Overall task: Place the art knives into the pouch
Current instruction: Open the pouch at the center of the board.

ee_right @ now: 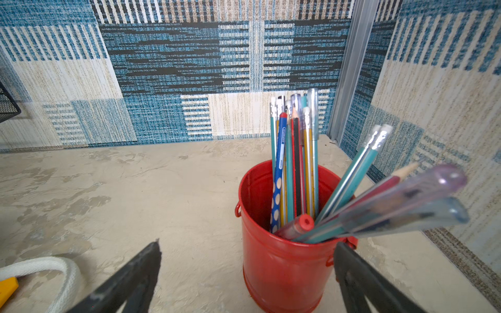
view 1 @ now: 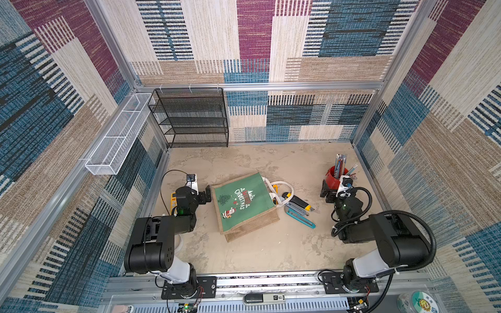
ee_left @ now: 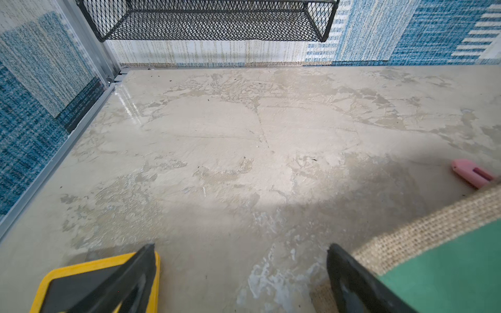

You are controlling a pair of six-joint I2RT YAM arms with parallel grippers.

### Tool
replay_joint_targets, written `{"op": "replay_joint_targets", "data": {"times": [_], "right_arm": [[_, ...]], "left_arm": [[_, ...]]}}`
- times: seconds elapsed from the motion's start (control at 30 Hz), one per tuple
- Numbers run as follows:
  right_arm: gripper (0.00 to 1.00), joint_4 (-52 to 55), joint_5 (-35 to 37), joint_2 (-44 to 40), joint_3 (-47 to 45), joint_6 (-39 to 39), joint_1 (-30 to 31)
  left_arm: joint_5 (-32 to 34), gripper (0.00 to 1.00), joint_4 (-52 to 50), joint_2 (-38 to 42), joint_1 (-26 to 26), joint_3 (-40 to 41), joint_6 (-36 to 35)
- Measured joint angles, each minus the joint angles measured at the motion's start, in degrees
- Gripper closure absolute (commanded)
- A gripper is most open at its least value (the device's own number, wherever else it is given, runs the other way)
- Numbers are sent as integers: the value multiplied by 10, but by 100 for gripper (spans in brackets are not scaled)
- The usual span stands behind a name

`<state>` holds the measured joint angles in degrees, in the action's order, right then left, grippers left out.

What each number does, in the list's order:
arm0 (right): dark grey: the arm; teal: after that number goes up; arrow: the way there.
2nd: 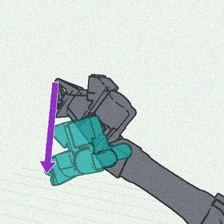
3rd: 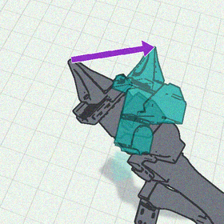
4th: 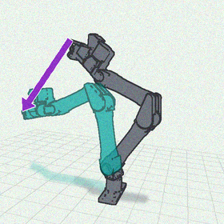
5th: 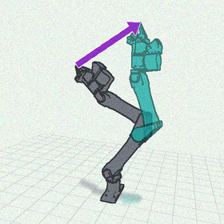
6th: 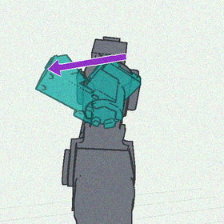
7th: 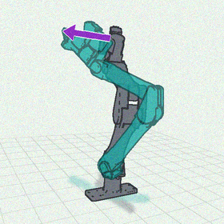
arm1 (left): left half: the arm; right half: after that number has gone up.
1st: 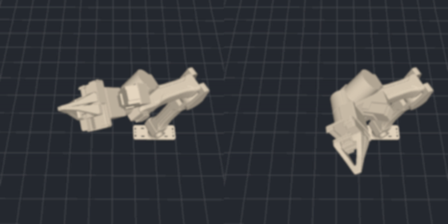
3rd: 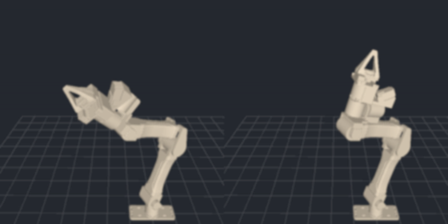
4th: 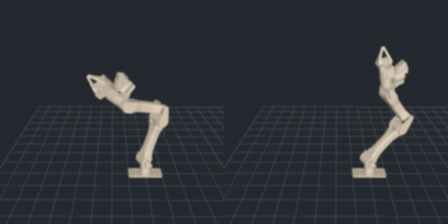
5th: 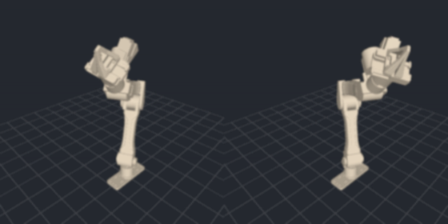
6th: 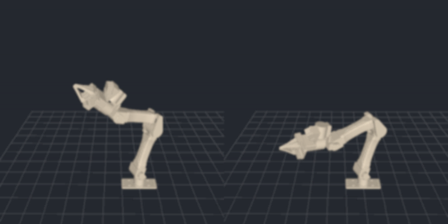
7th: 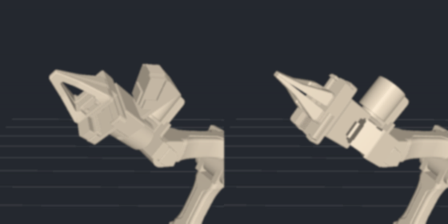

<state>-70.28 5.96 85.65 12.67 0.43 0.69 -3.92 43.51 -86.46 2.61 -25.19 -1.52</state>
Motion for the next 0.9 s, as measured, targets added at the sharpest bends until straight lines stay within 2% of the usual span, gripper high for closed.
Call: {"op": "replay_joint_targets", "data": {"times": [0.17, 0.33, 0.5, 0.57, 0.63, 0.8, 0.9], "right_arm": [[2, 91, 8, -44, 55, -3, 1], [1, 254, 10, -101, 145, -60, 2], [0, 385, -86, -126, 229, -126, 3], [0, 428, -125, -126, 252, -149, 3], [1, 469, -165, -122, 264, -173, 4], [9, 522, -252, -71, 280, -242, 8], [14, 545, -283, -30, 294, -265, 25]], "left_arm": [[-5, 4, -94, 136, -37, -38, 3], [27, 8, -175, 200, -75, -77, 74], [94, 8, -309, 228, -158, -170, 101], [100, 8, -358, 233, -198, -204, 104], [112, 15, -422, 232, -235, -244, 110], [112, 15, -566, 216, -320, -342, 116], [111, 15, -632, 202, -355, -368, 116]]}}
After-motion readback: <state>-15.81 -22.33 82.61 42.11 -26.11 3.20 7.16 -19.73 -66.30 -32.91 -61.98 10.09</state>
